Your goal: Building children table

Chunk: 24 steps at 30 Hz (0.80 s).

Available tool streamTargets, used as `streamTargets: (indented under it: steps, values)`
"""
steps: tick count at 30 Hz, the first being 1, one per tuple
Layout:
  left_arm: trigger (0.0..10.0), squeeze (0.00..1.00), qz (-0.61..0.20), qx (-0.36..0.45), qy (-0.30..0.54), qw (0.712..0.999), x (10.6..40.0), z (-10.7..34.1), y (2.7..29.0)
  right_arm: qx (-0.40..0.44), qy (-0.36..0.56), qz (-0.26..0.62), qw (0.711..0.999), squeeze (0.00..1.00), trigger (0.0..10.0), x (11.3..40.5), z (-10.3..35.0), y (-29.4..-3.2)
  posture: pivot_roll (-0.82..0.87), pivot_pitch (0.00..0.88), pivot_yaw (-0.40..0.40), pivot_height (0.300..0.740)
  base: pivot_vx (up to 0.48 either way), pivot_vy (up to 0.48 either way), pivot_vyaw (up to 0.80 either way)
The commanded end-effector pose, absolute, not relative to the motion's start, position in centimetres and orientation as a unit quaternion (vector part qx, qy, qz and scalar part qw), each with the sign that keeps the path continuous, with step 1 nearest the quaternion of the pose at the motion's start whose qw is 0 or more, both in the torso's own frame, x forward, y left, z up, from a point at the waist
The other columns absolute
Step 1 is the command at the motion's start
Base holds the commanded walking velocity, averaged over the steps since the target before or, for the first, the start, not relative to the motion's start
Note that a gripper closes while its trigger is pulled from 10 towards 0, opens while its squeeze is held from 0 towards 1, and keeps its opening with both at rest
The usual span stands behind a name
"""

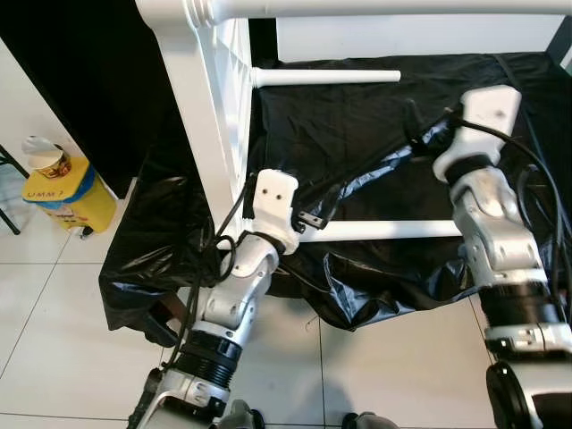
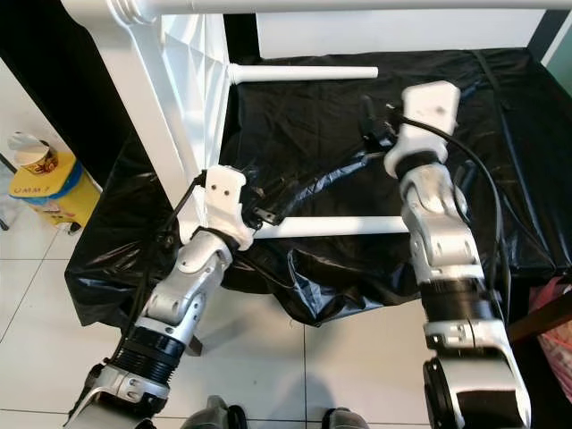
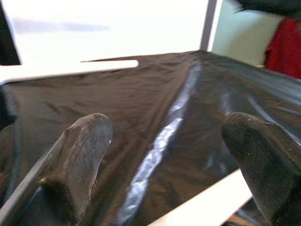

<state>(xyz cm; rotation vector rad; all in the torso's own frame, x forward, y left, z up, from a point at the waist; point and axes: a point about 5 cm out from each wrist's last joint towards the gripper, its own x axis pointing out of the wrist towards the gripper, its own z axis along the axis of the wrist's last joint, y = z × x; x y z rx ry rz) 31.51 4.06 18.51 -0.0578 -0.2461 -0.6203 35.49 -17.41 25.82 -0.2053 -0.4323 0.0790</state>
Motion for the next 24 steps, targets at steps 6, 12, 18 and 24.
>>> streamTargets:
  steps: [6, 12, 18, 24]
  values:
    - [10.0, 0.0, -0.296, -0.029, -0.12, 0.947, 31.5, 18.3, 4.0, -0.121, -0.217, 0.035, 0.968, 0.0, 10.0, 36.4, 25.8, -17.4, 0.0, 0.056, -0.022, 0.74, 0.0, 0.0, 0.0]
    - [10.0, 0.0, -0.294, -0.022, -0.124, 0.947, 31.7, 18.1, 4.0, -0.075, -0.21, 0.004, 0.975, 0.0, 10.0, 37.0, 25.7, -18.5, -0.01, 0.045, -0.019, 0.74, 0.0, 0.0, 0.0]
    - [10.0, 0.0, -0.297, -0.02, -0.125, 0.947, 31.7, 18.0, 3.9, -0.034, -0.204, -0.015, 0.978, 0.0, 10.0, 37.3, 25.6, -19.4, -0.02, 0.041, -0.014, 0.74, 0.0, 0.0, 0.0]
    - [10.0, 0.0, -0.3, -0.021, -0.126, 0.945, 31.7, 18.1, 3.7, 0.096, -0.179, -0.069, 0.977, 0.0, 10.0, 37.8, 24.7, -21.8, -0.02, 0.04, -0.011, 0.74, 0.0, 0.0, 0.0]
